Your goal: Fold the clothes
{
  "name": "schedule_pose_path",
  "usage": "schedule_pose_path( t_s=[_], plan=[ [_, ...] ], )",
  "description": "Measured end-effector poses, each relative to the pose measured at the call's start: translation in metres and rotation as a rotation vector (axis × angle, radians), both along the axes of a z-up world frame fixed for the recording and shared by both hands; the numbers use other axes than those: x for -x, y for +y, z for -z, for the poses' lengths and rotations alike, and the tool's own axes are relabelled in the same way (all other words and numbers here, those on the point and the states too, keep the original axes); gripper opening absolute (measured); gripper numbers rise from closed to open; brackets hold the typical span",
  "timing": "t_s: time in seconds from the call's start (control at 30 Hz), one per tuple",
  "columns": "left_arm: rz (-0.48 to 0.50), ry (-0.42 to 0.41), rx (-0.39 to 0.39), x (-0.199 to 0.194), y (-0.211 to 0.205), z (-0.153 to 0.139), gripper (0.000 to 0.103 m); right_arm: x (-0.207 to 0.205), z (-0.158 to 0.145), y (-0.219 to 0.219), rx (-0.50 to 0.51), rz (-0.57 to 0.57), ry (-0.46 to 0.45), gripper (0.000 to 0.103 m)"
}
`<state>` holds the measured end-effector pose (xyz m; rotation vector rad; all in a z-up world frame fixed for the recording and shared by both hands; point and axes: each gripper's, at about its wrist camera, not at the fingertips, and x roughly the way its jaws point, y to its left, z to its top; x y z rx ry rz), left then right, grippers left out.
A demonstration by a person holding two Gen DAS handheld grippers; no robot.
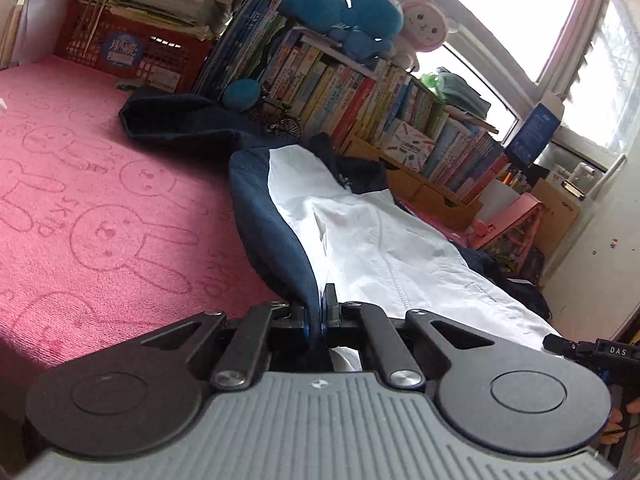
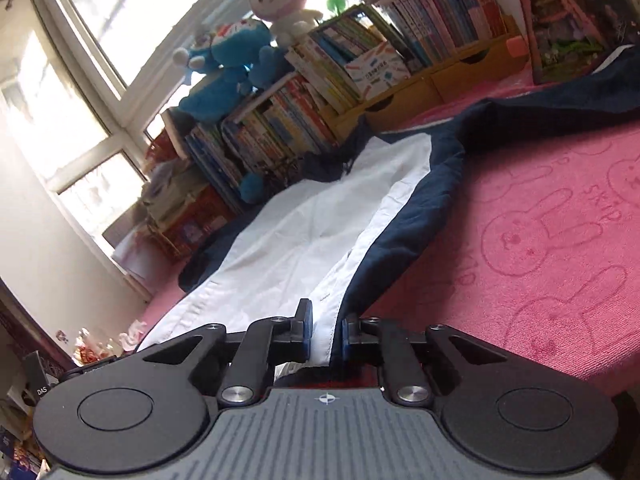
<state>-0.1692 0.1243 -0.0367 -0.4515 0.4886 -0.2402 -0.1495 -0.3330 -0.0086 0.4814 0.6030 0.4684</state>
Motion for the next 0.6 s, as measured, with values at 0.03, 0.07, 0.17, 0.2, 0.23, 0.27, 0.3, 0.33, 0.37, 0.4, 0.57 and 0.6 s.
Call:
schedule_pose_path(
  t_s=[0.03, 0.07, 0.17, 0.2, 0.23, 0.27, 0.3, 0.33, 0.37, 0.4, 0.57, 0.6],
  plan=[
    [0.019, -0.008, -0.011, 0.006, 0.0, -0.004, 0.006, 0.007, -0.006, -0.003, 0.034, 0.0, -0.011, 0.015],
    [0.035, 0.004, -0.028, 0.01, 0.0, -0.005, 0.008, 0.014, -0.011, -0.006, 0.068, 0.0, -0.022, 0.015],
    [0.066, 0.095, -0.084, 0.011, -0.004, 0.005, 0.015, 0.019, 0.002, 0.001, 0.291, -0.037, 0.064, 0.016],
    [0.067, 0.134, -0.105, 0.009, -0.006, 0.011, 0.016, 0.019, 0.004, 0.003, 0.365, -0.041, 0.078, 0.018],
    [0.066, 0.167, -0.126, 0.008, -0.006, 0.015, 0.018, 0.019, 0.005, 0.006, 0.439, -0.04, 0.086, 0.02],
    [0.062, 0.197, -0.147, 0.007, -0.006, 0.018, 0.022, 0.019, 0.007, 0.008, 0.512, -0.039, 0.094, 0.027],
    [0.055, 0.211, -0.163, 0.007, -0.004, 0.018, 0.025, 0.019, 0.008, 0.01, 0.585, -0.038, 0.101, 0.03],
    [0.047, 0.207, -0.17, 0.008, 0.0, 0.015, 0.027, 0.019, 0.009, 0.013, 0.659, -0.037, 0.109, 0.031],
    [0.038, 0.194, -0.165, 0.01, 0.006, 0.01, 0.031, 0.019, 0.011, 0.015, 0.732, -0.036, 0.116, 0.035],
    [0.023, 0.168, -0.151, 0.011, 0.014, 0.004, 0.042, 0.016, 0.002, 0.013, 0.751, -0.011, 0.086, 0.046],
    [-0.07, 0.034, -0.15, -0.016, 0.038, -0.032, 0.065, -0.025, -0.053, 0.011, 0.72, 0.138, -0.137, 0.079],
    [-0.093, 0.017, -0.183, -0.028, 0.039, -0.036, 0.066, -0.041, -0.056, 0.019, 0.7, 0.139, -0.163, 0.08]
  ],
)
